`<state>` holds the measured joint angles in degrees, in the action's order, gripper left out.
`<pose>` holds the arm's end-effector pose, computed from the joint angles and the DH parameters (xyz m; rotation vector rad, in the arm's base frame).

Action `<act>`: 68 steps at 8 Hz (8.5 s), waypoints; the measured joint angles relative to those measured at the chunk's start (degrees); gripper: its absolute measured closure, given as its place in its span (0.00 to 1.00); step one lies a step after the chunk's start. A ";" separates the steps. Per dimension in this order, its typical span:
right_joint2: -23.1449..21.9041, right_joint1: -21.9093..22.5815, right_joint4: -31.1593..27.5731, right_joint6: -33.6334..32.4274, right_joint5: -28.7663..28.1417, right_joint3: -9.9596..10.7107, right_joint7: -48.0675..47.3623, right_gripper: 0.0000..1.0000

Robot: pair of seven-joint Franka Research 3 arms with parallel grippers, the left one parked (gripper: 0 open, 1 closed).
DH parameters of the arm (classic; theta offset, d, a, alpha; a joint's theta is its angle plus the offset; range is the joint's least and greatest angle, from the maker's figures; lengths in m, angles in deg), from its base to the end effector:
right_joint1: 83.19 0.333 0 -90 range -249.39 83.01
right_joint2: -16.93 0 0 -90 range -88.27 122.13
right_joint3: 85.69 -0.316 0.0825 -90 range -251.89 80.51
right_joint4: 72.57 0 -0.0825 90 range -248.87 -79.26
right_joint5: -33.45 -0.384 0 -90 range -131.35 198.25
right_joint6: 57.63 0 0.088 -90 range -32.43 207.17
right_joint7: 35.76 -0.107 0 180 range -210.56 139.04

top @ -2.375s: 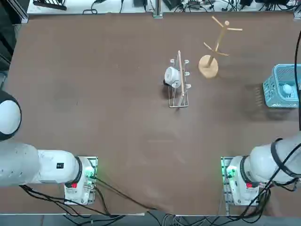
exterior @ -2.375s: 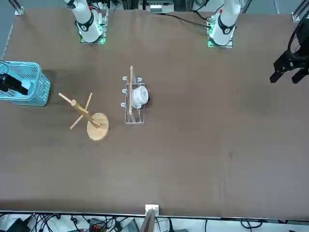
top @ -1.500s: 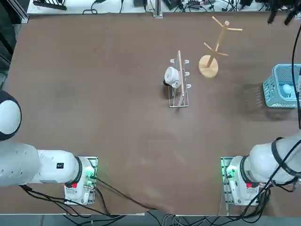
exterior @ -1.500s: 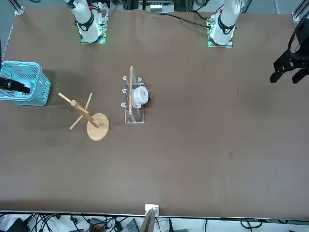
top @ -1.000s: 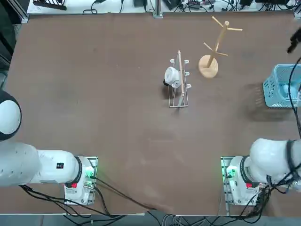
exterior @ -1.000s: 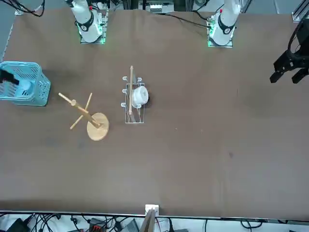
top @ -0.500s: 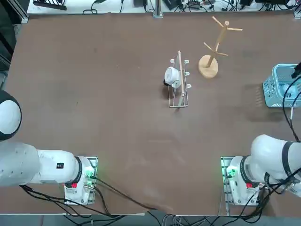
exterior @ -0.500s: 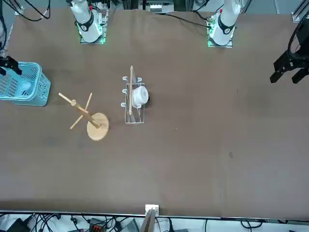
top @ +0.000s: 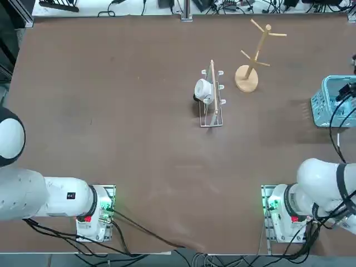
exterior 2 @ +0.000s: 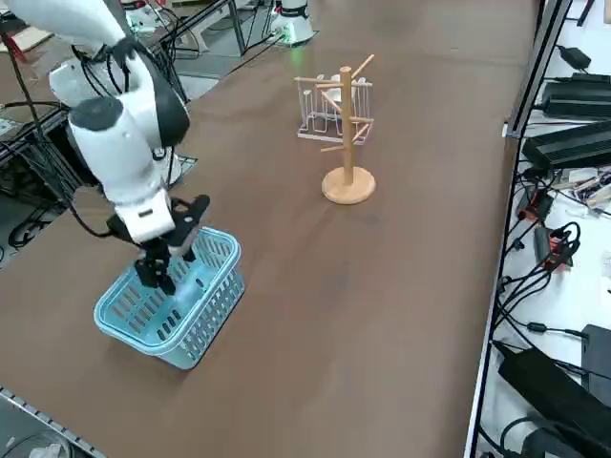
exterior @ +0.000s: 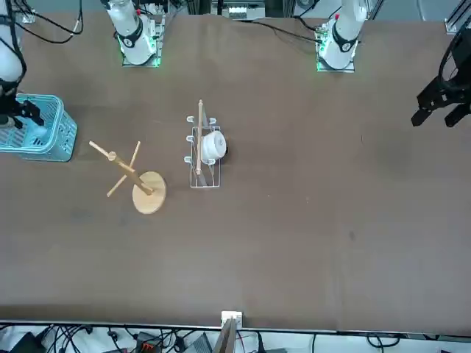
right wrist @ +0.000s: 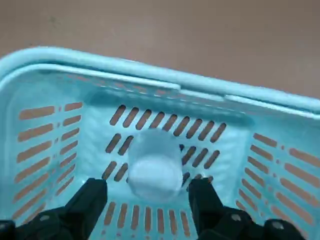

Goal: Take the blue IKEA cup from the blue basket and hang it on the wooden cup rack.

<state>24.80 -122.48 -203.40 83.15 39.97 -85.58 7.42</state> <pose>0.4113 -0.3378 0.2970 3.0531 0.2339 -0.0329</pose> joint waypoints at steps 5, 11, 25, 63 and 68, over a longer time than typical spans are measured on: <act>6.30 -2.79 0.10 4.86 0.00 -0.09 3.98 0.00; 6.74 -2.88 0.15 5.03 0.00 -0.28 4.35 0.00; 6.60 -2.20 2.95 0.63 0.04 -1.60 4.62 0.16; -5.32 10.97 26.12 -48.12 -43.40 -10.96 9.36 0.16; -5.53 13.49 24.26 -42.28 -45.20 -11.45 9.86 0.16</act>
<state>19.27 -108.98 -179.14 40.88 -5.24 -97.03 17.28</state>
